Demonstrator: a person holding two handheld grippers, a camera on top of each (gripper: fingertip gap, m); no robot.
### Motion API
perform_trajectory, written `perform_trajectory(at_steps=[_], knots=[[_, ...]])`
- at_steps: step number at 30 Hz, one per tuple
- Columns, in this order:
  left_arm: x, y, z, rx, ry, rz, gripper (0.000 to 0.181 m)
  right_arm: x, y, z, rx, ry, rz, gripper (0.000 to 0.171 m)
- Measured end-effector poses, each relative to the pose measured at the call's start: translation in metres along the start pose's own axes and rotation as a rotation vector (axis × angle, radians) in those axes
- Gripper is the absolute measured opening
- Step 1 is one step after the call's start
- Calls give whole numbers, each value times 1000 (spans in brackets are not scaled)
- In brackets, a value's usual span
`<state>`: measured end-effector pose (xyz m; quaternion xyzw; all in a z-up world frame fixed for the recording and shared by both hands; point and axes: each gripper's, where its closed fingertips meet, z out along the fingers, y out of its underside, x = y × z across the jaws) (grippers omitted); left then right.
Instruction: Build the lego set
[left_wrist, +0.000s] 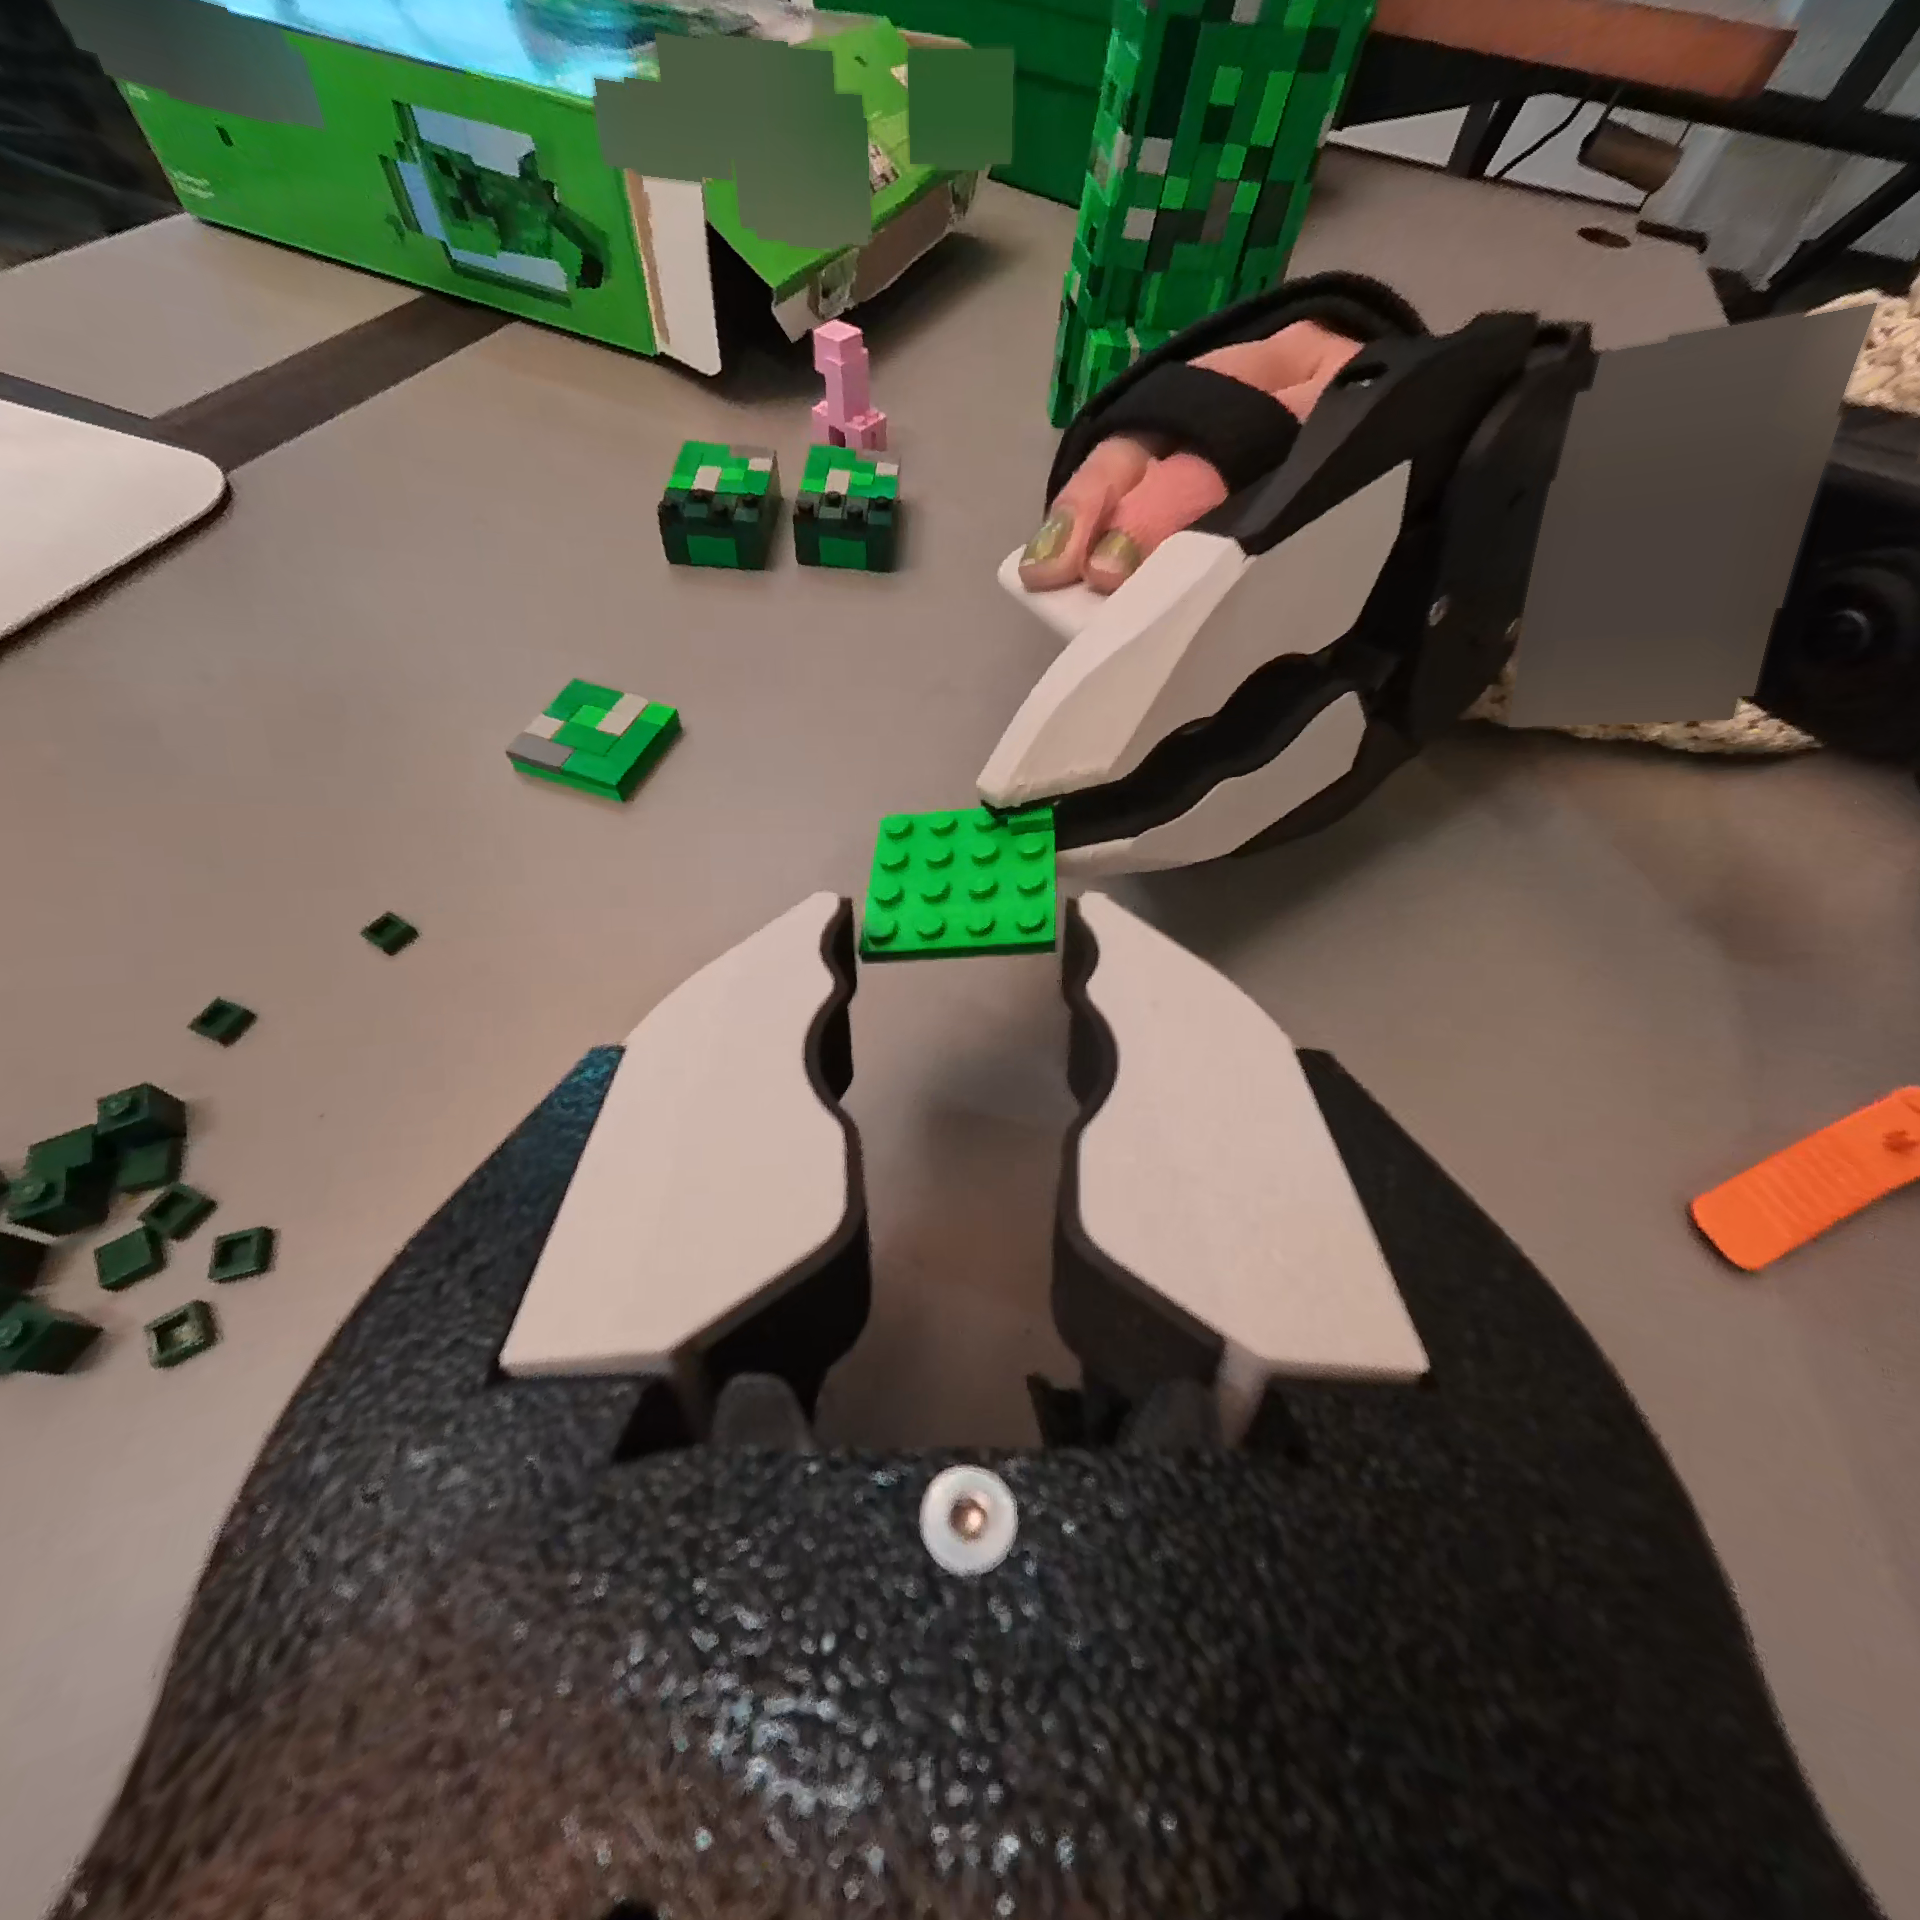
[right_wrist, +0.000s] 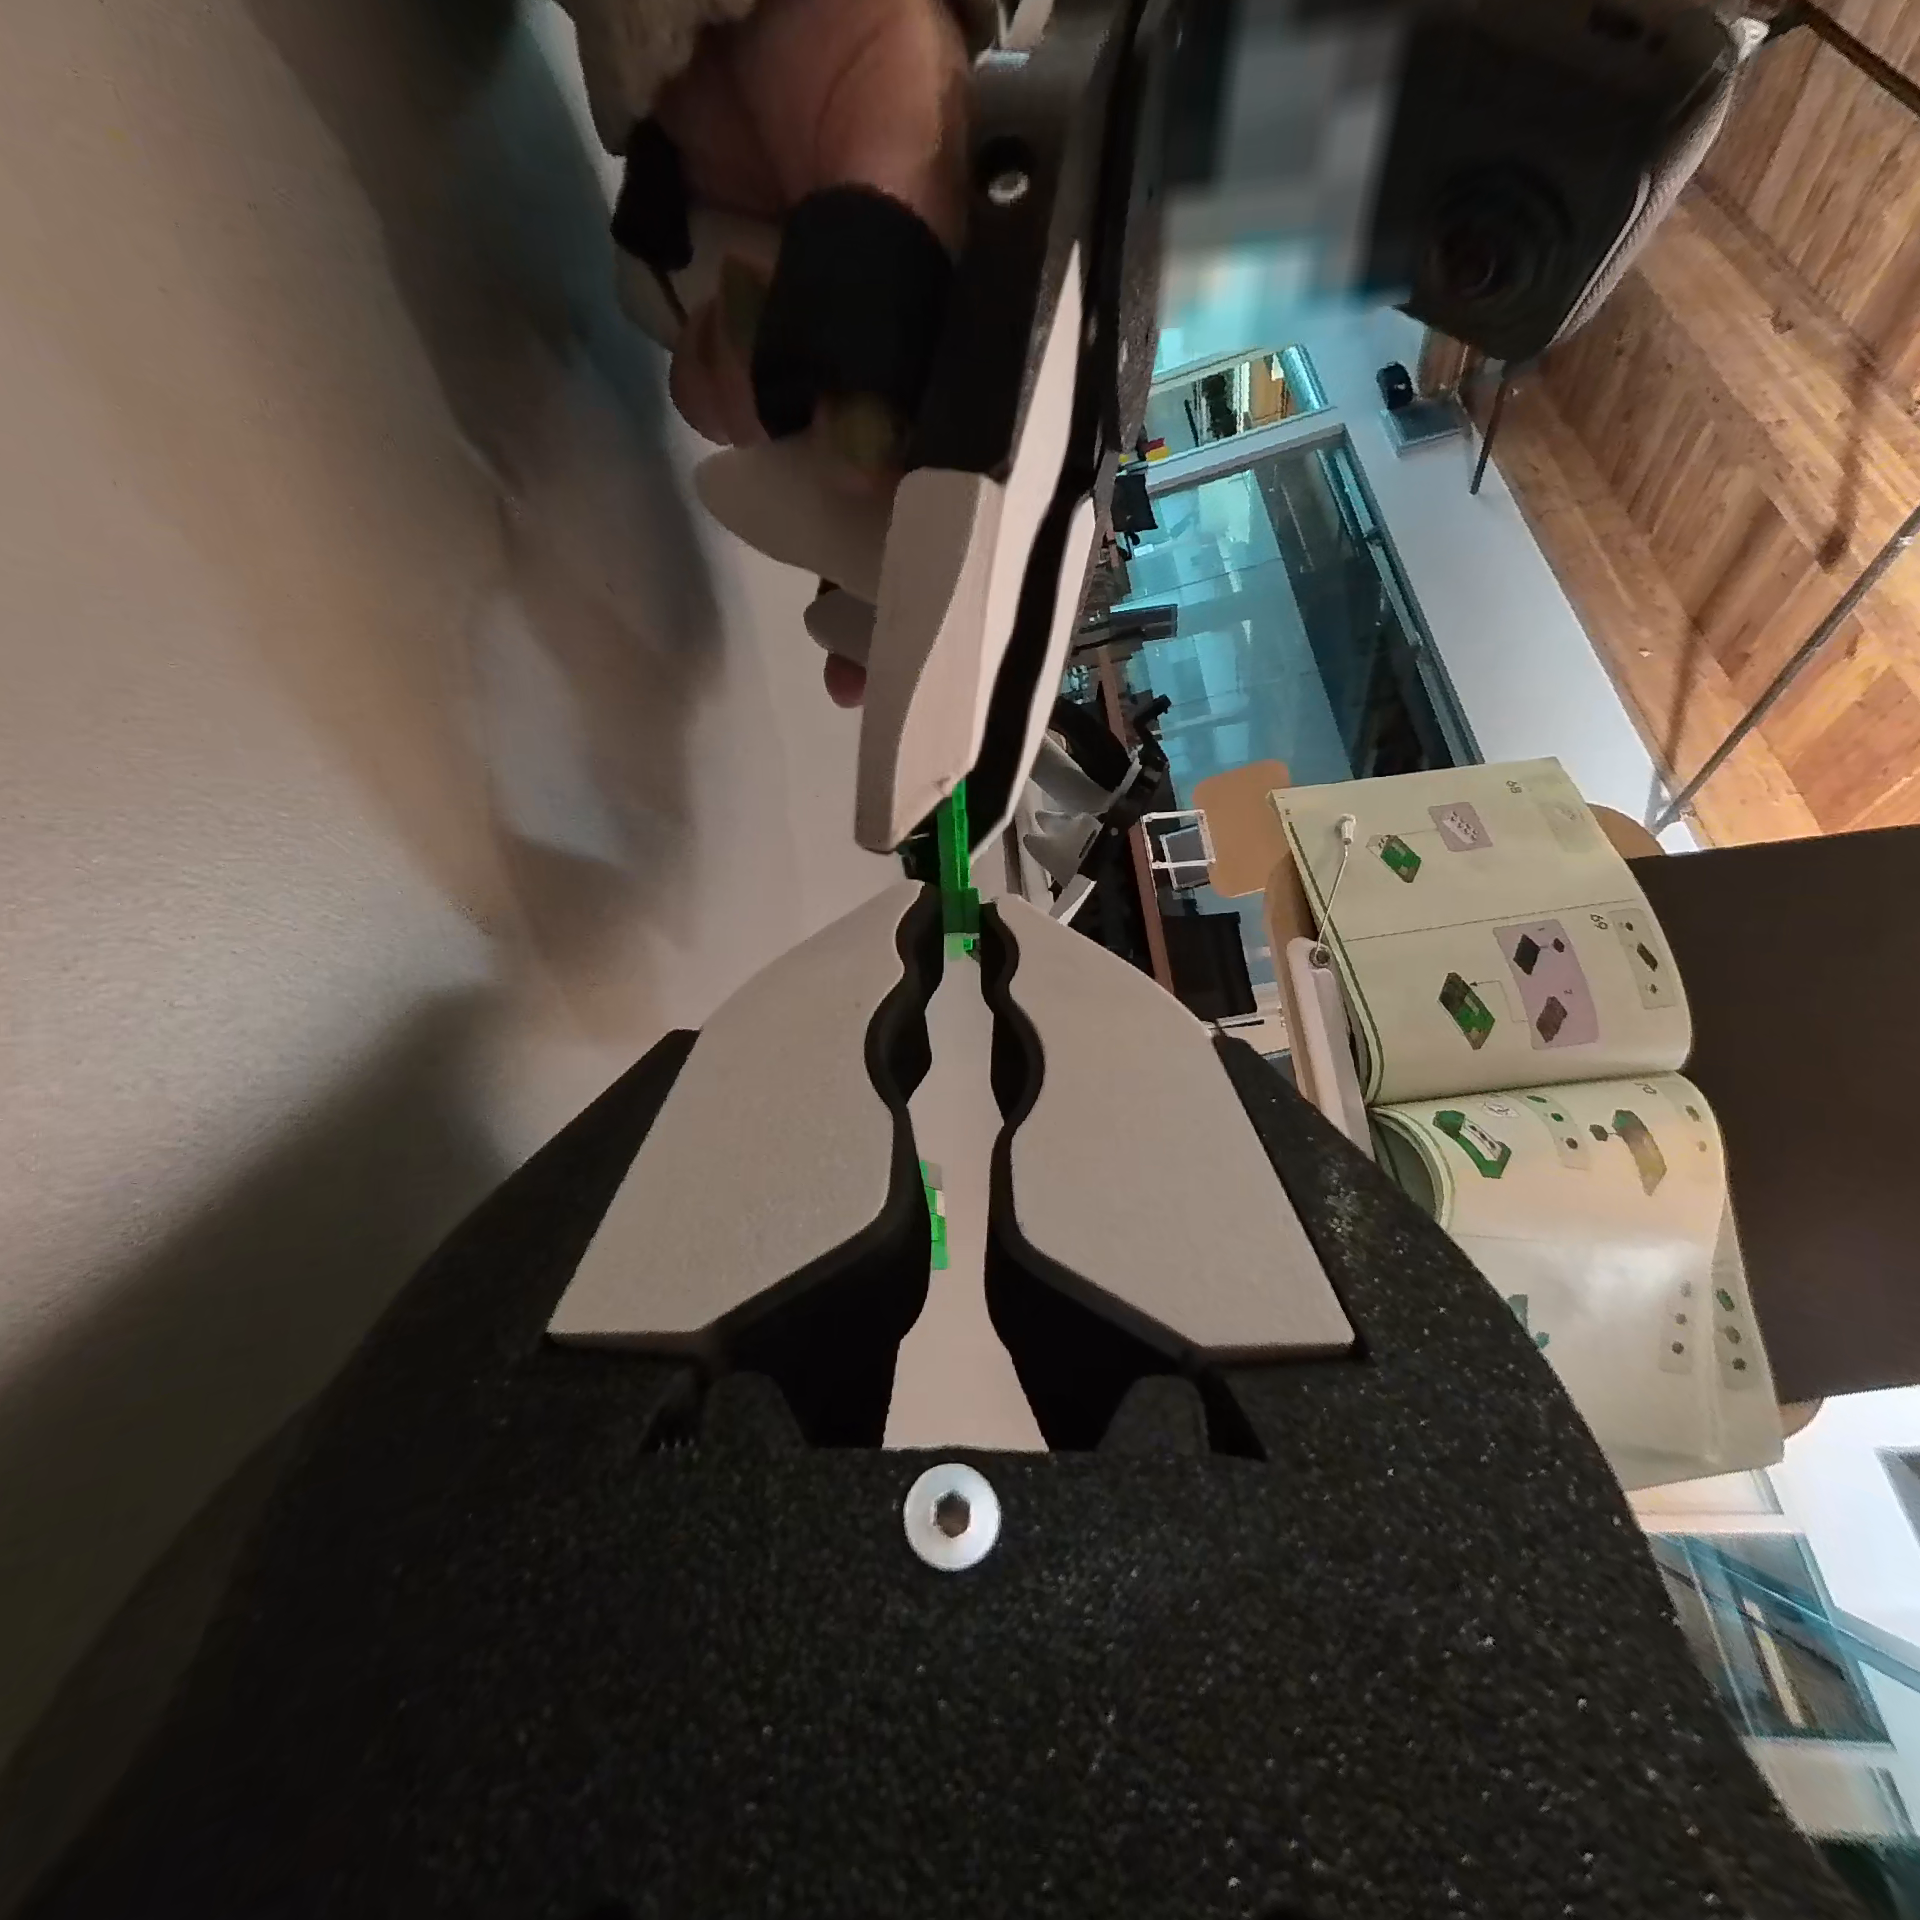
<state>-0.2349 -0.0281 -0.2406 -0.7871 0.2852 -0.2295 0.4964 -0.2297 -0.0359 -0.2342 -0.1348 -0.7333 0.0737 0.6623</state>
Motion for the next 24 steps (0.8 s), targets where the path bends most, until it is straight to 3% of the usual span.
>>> perform_trajectory(at_steps=[12,17,24], knots=[[-2,3,1,-27,-13,2,36,0,1,1,-1,13,-7,7],[-5,2,0,-18,-34,15,36,11,3,1,-18,93,-17,21],[-6,2,0,-22,-46,17,36,4,8,3,-21,34,16,20]])
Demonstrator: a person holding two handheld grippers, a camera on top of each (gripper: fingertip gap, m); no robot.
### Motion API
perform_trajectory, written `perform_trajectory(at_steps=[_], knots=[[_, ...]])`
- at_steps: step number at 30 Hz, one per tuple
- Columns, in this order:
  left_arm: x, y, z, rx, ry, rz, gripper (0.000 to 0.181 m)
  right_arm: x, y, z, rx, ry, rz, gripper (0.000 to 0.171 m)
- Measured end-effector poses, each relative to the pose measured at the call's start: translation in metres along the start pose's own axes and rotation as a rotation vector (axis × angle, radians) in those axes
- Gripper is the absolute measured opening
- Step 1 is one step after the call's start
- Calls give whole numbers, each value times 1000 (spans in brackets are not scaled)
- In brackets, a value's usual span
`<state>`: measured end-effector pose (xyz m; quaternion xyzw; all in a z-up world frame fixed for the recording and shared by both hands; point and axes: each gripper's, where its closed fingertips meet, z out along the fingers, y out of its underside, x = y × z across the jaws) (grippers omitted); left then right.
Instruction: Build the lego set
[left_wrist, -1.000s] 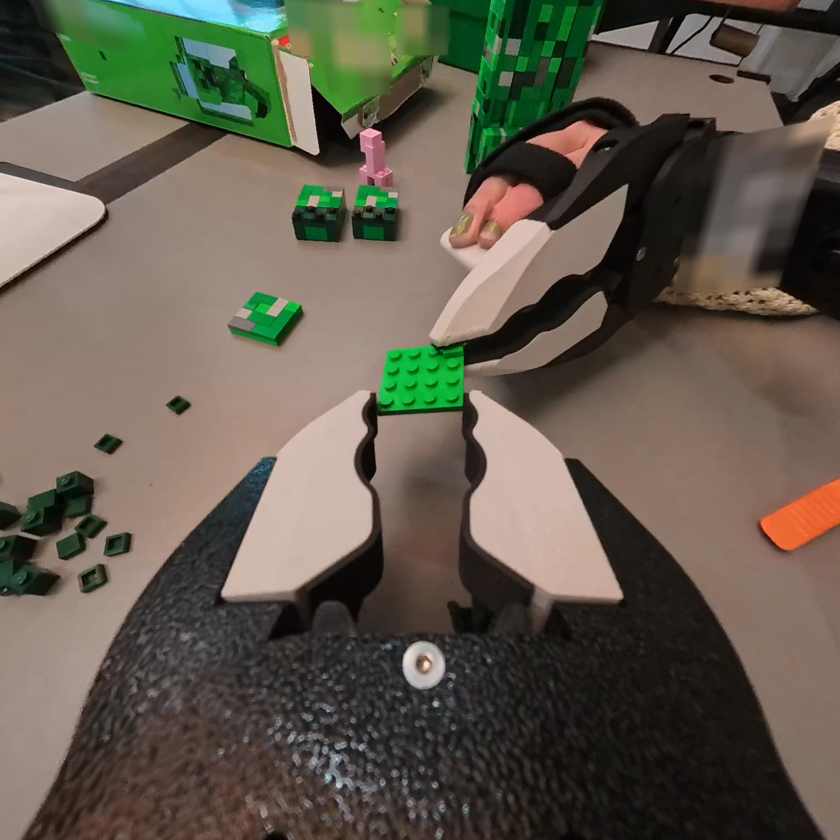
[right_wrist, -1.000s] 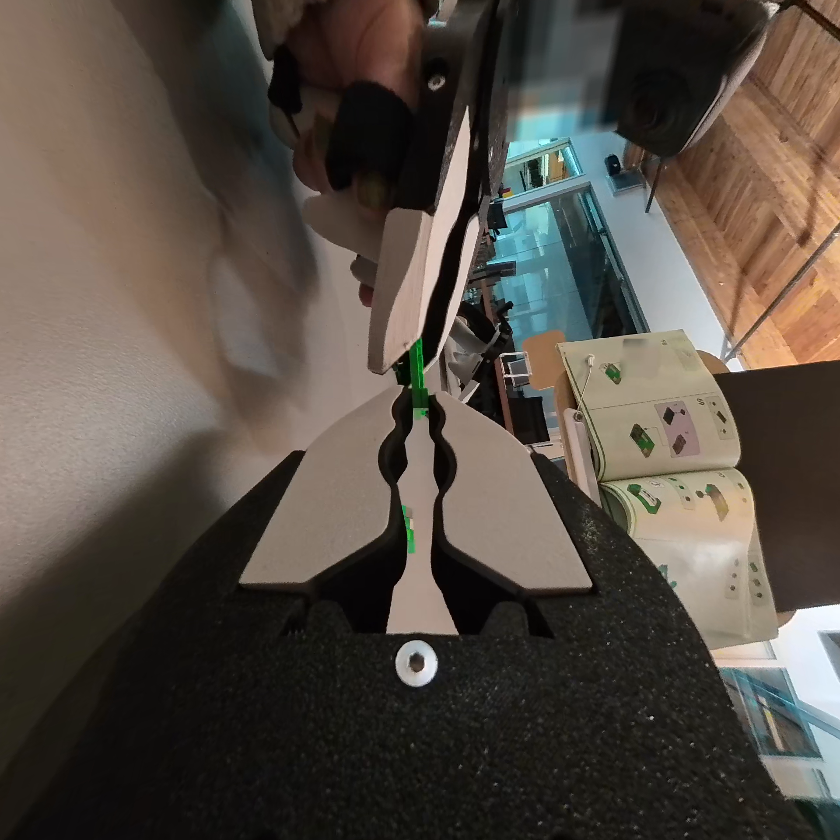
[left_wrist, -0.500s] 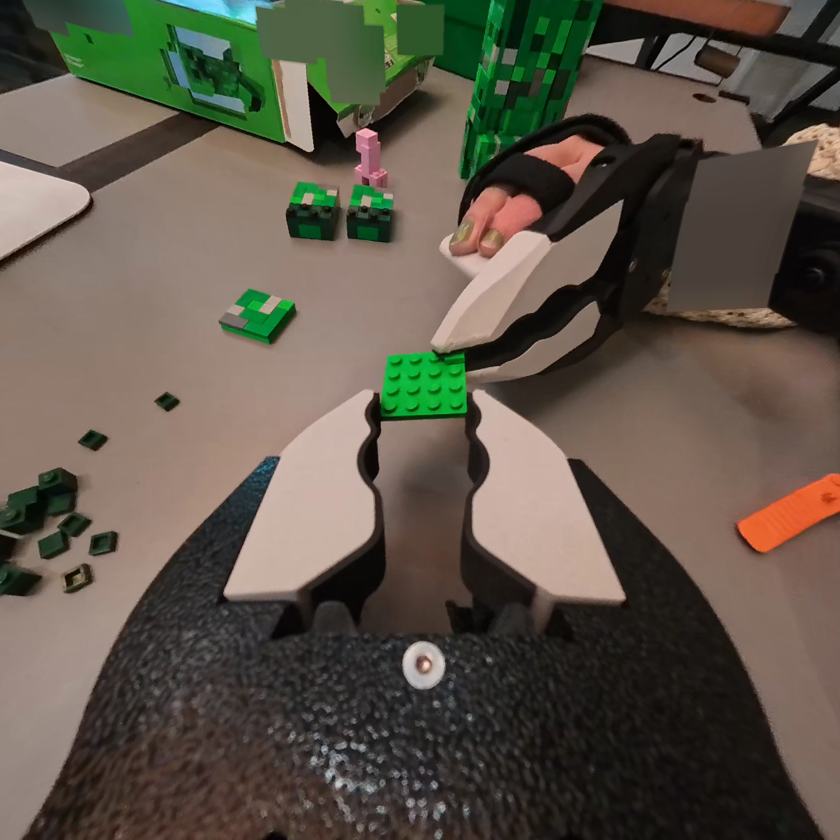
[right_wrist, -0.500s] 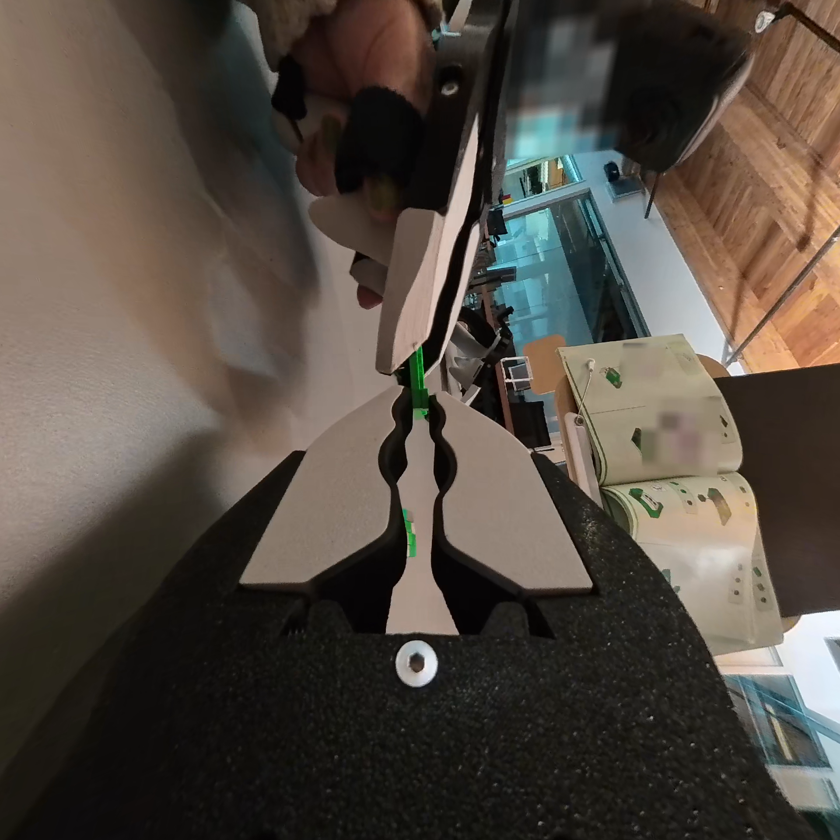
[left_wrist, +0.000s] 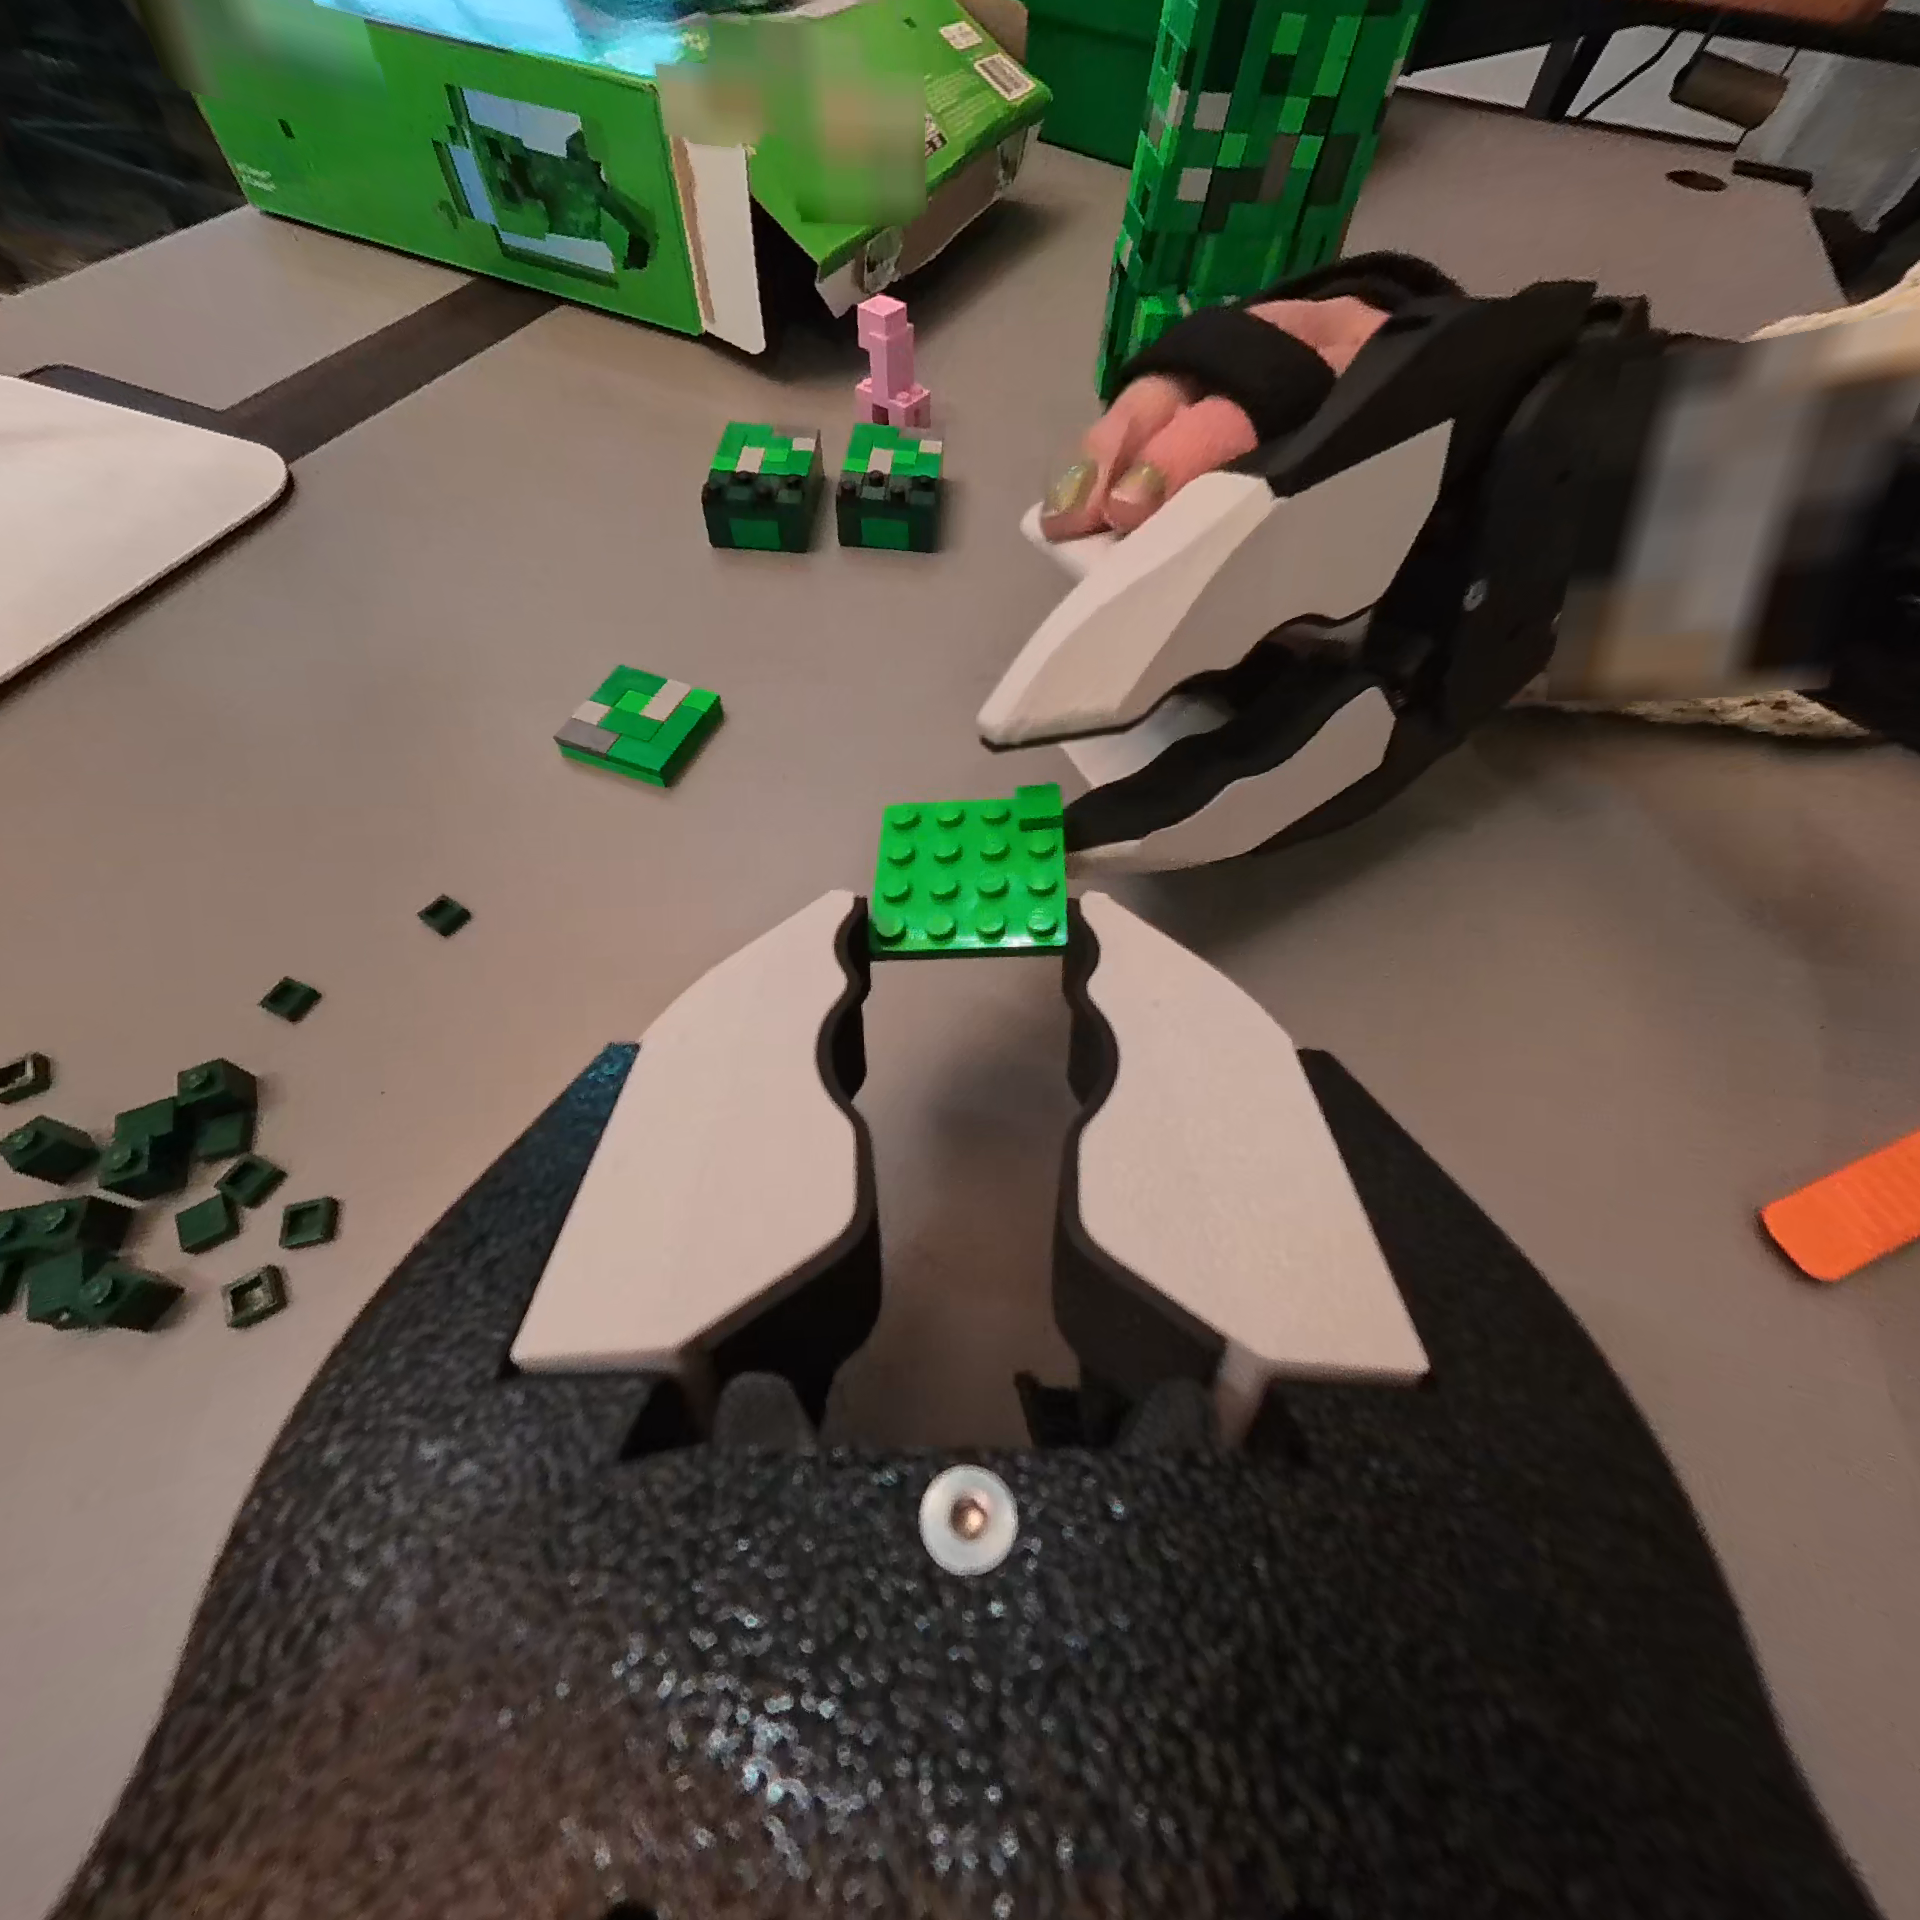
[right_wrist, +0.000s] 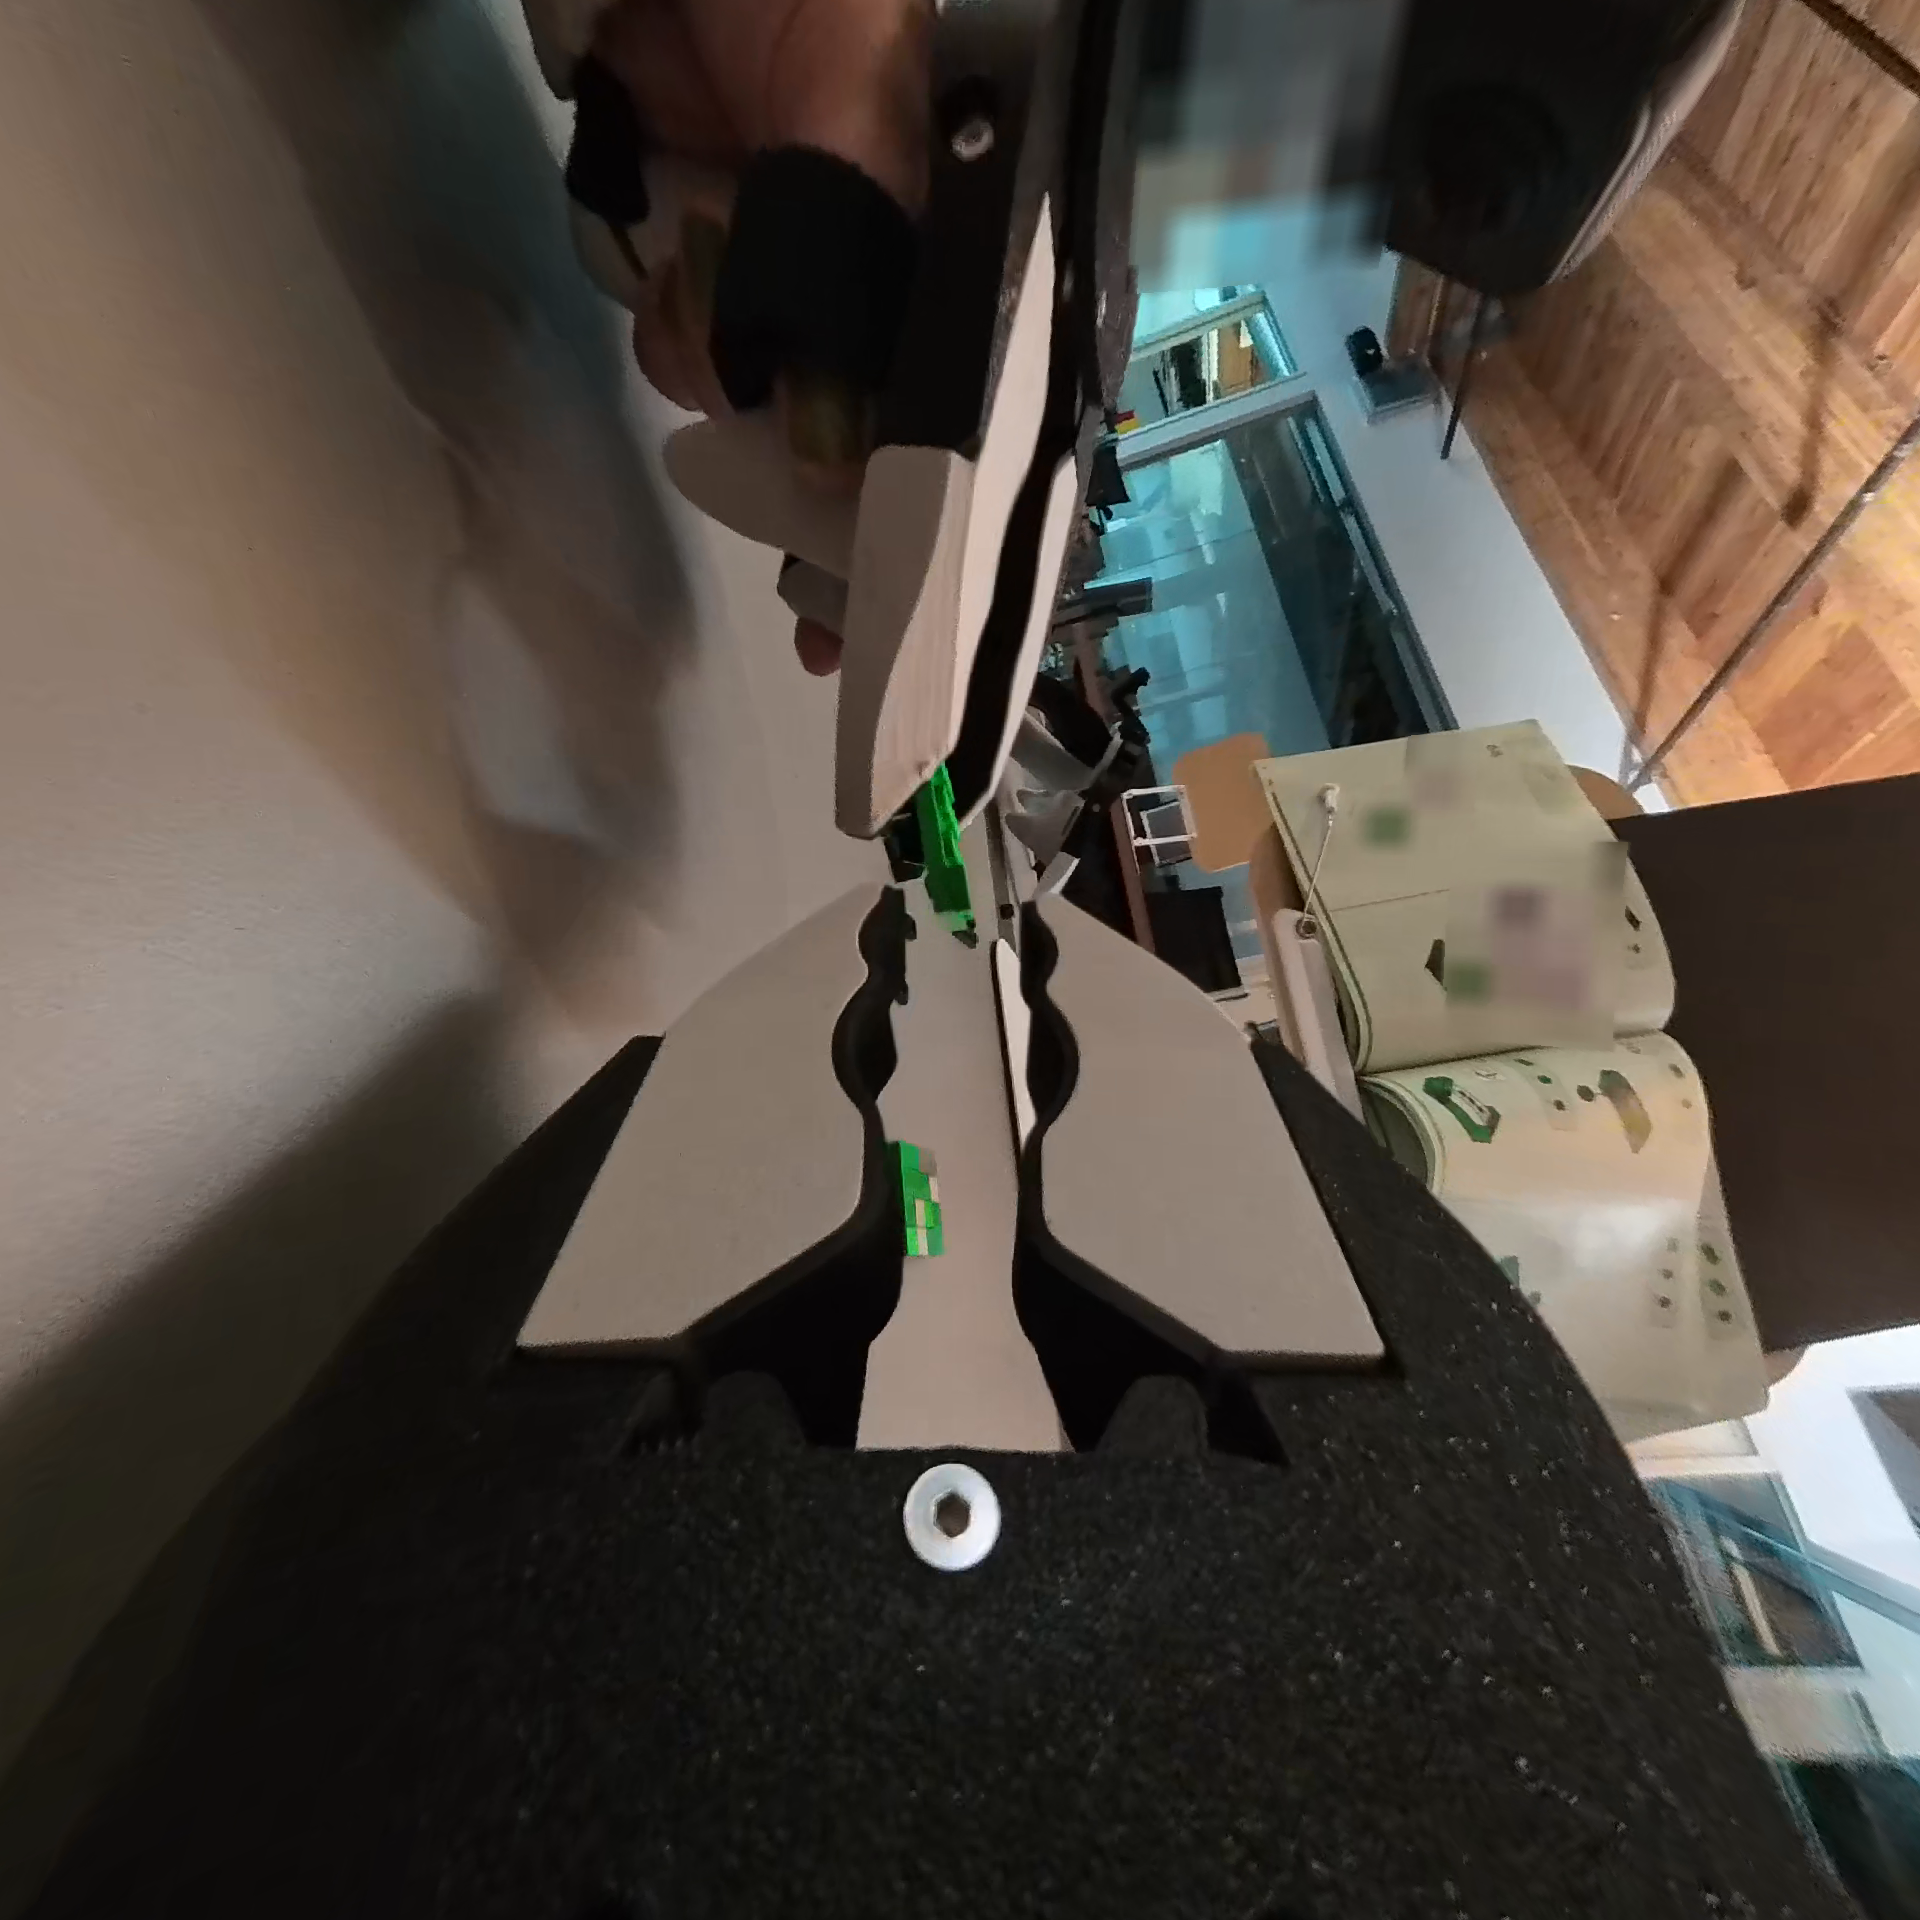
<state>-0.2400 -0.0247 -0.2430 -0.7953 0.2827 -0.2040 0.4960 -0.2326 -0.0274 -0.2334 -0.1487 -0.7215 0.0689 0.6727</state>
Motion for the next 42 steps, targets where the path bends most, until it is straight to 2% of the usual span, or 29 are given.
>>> perform_trajectory(at_steps=[7,10,14,16,17,18,20,24,27,32,36,42], knots=[[-3,0,0,-2,-29,22,36,0,0,0,2,-6,3,17],[-12,-2,-3,18,-110,95,36,3,5,1,-15,5,39,15],[-34,0,-9,18,-309,348,36,13,20,0,-39,8,233,8],[-34,1,-9,21,-344,474,36,13,15,-3,41,-59,407,8],[-32,2,-7,18,-347,516,36,8,7,-6,110,-145,513,9],[-28,2,-6,21,-338,548,36,5,0,-10,172,-221,590,9],[-23,0,-5,45,-325,580,36,14,0,-13,212,-220,671,9],[-9,-8,-7,124,-260,598,36,8,-1,-12,201,-260,652,10],[1,-11,-8,165,-199,590,36,-1,-4,-10,181,-302,598,20],[20,-8,-4,178,-84,604,36,1,-13,-15,253,-388,697,44],[26,-6,-2,175,-50,610,36,-1,-18,-20,291,-443,703,37],[26,-7,-1,176,-46,597,36,-3,-18,-19,282,-456,701,36]])
